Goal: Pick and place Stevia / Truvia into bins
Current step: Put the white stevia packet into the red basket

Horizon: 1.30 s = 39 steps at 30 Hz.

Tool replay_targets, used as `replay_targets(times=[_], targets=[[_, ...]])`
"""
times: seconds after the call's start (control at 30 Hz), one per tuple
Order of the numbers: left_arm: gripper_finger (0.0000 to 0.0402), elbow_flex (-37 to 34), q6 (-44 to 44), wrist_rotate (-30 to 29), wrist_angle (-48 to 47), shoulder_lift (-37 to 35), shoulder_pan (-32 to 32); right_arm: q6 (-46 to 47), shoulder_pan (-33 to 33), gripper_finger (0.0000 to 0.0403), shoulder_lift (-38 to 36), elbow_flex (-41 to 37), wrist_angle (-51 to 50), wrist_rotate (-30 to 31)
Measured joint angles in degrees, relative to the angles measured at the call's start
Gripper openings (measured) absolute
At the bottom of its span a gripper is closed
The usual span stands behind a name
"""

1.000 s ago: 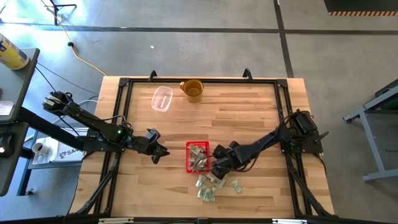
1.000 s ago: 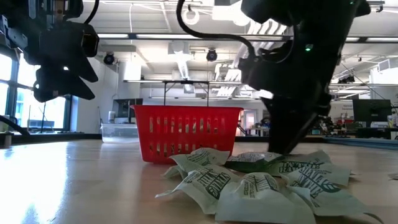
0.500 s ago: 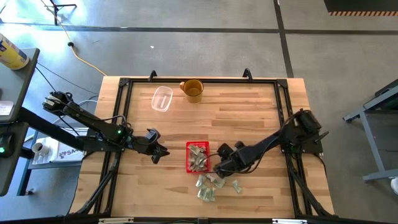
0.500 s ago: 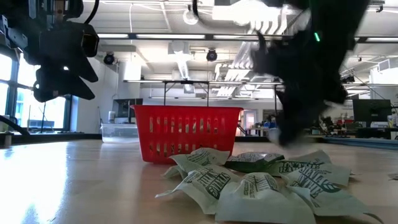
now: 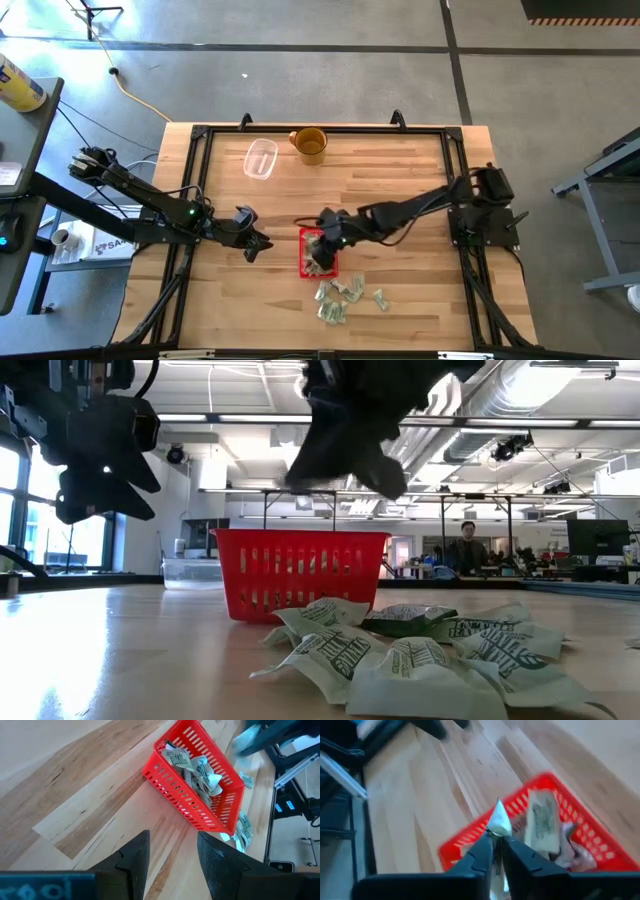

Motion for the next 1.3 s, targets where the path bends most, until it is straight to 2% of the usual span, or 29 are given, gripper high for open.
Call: replay_targets(times=[0.27,0.47,0.63,0.83,0.97,1.07,1.3], targets=[[0.0198,0.00,-0.02,-0.12,0.07,0.00,0.00,2.84,-0.84,0.0127,0.82,0.12,-0.85,-2.42],[0.0198,0.00,-0.13,-0.11,0.09,0.00,0.00,3.10,1.44,0.0149,0.78,0.15,-4.96,0.95],[0.0198,0.00,-0.11,-0.13,0.07,0.00,-0.01,-0.36,2.22,0.0117,1.05,0.23,-4.54,0.40],[0.0198,0.00,-0.07,-1.68,0.07,0.00,0.00,-8.33,1.62,0.0012,1.58,0.23,-4.25,2.65],[0.0198,0.00,-0.04,-1.84,0.16,0.00,0.00,-13.38,0.91,0.0018,2.13,0.23,-4.19,2.66],[0.0198,0.00,-0.04,-1.84,0.48,0.02,0.00,-15.65,-0.04,0.0005,3.13,0.23,-3.24,1.09],[0.0198,0.00,-0.13,-1.84,1.77,0.02,0.01,-16.41,-2.48,0.0003,7.02,0.23,2.24,-3.07]])
